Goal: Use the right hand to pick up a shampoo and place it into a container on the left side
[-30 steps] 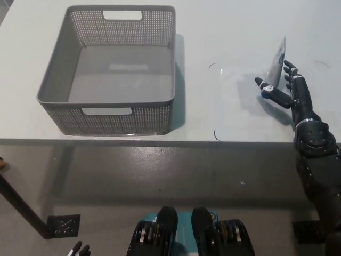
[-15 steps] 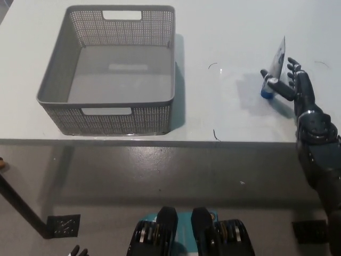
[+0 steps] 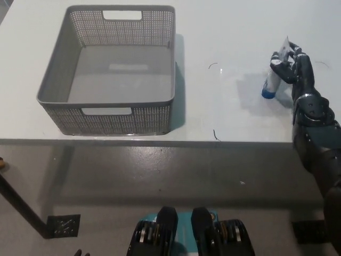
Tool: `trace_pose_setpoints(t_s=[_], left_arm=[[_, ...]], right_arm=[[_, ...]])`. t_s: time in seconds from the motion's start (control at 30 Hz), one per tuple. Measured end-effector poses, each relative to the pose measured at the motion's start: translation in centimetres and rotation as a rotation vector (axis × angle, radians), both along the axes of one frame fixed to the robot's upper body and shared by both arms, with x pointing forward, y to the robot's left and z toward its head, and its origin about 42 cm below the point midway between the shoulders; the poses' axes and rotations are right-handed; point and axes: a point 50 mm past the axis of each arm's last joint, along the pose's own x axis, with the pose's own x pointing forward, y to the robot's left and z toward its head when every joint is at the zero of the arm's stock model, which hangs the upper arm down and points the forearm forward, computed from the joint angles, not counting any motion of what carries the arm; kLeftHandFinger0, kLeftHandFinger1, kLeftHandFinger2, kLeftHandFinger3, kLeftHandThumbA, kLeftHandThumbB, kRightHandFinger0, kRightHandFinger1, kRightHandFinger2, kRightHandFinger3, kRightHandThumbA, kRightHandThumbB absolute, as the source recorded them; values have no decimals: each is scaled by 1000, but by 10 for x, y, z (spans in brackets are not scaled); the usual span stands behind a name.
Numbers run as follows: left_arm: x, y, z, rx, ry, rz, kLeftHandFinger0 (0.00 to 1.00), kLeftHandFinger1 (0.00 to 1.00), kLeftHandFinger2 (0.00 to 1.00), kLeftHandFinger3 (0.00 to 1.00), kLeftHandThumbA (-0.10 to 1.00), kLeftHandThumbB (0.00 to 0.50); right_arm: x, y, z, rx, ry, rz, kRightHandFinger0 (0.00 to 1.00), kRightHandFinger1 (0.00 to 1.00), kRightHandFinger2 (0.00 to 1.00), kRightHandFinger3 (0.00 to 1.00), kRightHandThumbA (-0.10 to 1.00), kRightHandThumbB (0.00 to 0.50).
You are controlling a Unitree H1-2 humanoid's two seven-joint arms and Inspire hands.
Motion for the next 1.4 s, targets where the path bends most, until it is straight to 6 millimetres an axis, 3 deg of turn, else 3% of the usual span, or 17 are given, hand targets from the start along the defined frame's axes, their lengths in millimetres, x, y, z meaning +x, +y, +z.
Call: trace_pose_setpoints(t_s=[0.03,0.1,0.13,0.17,0.23,0.3,0.43,0.6,0.63,0.7,0.8,0.87,0.97,1.17,1.3,1.37,1.4], left_arm=[[0,0,0,-1,-1,0,1000,1000,1000,1000,881,49],[1,0,0,-1,-2,0,1000,1000,1000,1000,885,54],[2,0,0,-1,-3,-2,1000,1000,1000,1000,887,56],[4,0,0,-1,-5,-4,1000,1000,1000,1000,888,56],[6,0,0,0,-9,-8,1000,1000,1000,1000,890,56],[8,0,0,0,-12,-10,1000,1000,1000,1000,891,81],[10,0,-1,0,-13,-12,1000,1000,1000,1000,896,82],[10,0,-1,0,-11,-12,1000,1000,1000,1000,895,80],[10,0,-1,0,-11,-12,1000,1000,1000,1000,895,78],[10,0,-1,0,-11,-12,1000,1000,1000,1000,895,75],[10,0,-1,0,-11,-13,1000,1000,1000,1000,897,61],[11,0,-2,0,-8,-13,1000,1000,1000,1000,902,57],[12,-1,-5,-3,-2,-16,1000,1000,1000,1000,920,64],[24,-3,-4,-6,-20,-25,1000,1000,1000,1000,924,53],[37,-6,-5,-13,-33,-34,1000,1000,1000,1000,931,47],[43,-8,-6,-13,-39,-40,1000,1000,1000,1000,944,51],[46,-9,-6,-10,-41,-43,1000,1000,1000,1000,947,58]], right_arm=[[0,1,0,2,-8,-12,0,3,246,311,-100,135],[0,3,1,5,-17,-21,0,159,560,598,-100,90],[0,4,2,7,-24,-23,0,204,636,630,-100,81],[0,5,2,9,-31,-22,0,228,646,630,-100,79],[0,6,3,12,-39,-22,0,236,646,630,-100,80],[0,6,3,18,-43,-26,0,383,686,700,-100,74],[-1,2,2,95,-49,-58,0,389,676,695,-100,73],[-1,0,3,135,-64,-73,4,417,723,811,-100,53],[-1,0,5,138,-71,-73,2,375,741,877,-100,80],[0,4,9,148,-95,-70,0,379,730,728,-100,103],[1,13,22,162,-150,-55,0,369,720,702,-100,107],[2,22,35,176,-206,-38,0,388,734,697,-100,139],[1,39,57,200,-291,-6,0,391,719,695,-100,144],[-9,78,107,241,-442,80,0,419,728,767,-100,126],[-20,111,130,266,-497,150,0,273,637,747,-100,111],[-24,133,133,258,-493,195,0,250,618,749,-100,110],[-26,142,133,256,-488,214,0,188,539,682,-100,115]])
